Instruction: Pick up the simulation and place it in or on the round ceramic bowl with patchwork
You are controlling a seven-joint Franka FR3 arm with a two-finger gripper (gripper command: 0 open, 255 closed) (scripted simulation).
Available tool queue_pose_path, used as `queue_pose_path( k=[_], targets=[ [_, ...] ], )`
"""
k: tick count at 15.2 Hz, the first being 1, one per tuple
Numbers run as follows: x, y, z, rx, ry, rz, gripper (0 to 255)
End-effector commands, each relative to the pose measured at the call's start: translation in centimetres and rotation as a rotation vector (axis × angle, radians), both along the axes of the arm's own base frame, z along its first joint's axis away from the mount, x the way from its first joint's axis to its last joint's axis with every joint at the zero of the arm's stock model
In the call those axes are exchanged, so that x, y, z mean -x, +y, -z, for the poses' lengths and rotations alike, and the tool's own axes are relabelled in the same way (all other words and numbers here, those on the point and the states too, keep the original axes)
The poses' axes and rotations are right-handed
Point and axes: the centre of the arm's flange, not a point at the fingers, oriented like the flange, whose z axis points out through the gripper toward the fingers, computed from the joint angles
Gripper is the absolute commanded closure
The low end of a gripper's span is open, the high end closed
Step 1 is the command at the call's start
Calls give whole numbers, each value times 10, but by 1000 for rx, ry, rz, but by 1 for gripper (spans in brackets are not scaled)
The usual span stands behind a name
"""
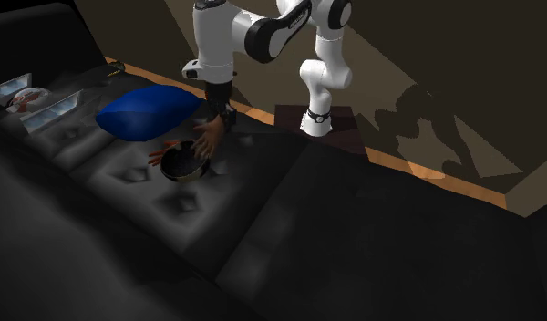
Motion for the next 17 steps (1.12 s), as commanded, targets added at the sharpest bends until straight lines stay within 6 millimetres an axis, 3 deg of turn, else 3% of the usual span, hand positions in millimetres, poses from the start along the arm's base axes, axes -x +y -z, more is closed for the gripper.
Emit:
queue_pose_path(
  k=[1, 7, 17],
  targets=[
    [-3, -25, -2, 1, 0, -2, 255],
    [-10, -110, -3, 1, 0, -2, 255],
    [-10, -110, 50, 1, 0, -2, 255]
  ],
)
